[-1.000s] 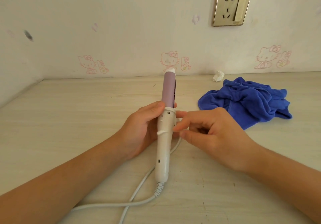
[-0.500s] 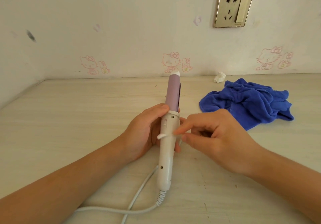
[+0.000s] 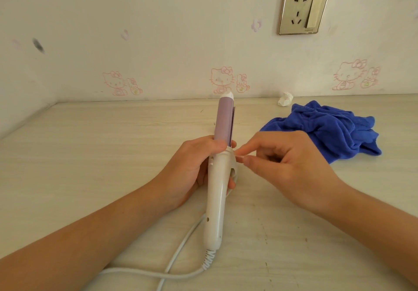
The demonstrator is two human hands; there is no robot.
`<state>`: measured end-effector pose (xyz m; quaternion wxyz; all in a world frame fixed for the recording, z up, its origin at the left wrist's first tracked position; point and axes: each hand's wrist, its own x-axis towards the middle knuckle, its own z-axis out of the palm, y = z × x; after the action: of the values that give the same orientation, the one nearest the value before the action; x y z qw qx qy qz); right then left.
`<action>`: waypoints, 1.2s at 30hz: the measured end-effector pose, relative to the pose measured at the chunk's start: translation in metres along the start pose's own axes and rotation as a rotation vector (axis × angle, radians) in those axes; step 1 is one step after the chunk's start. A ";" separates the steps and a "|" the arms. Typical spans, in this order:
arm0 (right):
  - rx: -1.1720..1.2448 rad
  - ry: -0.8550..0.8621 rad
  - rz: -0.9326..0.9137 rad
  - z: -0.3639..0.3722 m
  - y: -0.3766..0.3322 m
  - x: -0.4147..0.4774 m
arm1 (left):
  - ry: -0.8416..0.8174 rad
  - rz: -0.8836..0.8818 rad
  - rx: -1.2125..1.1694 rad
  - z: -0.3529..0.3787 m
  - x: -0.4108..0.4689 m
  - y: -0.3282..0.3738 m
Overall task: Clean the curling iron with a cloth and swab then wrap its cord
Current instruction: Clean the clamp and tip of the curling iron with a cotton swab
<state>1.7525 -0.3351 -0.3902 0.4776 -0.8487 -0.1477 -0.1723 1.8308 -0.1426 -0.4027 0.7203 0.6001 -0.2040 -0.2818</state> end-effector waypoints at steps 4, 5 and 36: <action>0.015 -0.091 -0.054 0.005 -0.003 -0.005 | 0.001 0.010 -0.006 0.000 0.000 0.000; 0.002 -0.036 -0.051 0.004 -0.001 -0.003 | 0.002 0.012 0.000 -0.001 0.000 0.000; 0.031 -0.332 0.004 0.014 -0.010 -0.016 | 0.092 0.043 -0.133 -0.006 0.000 -0.003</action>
<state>1.7364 -0.3198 -0.3964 0.4602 -0.8583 -0.2255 -0.0264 1.8342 -0.1391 -0.4071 0.7731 0.5586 -0.1644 -0.2513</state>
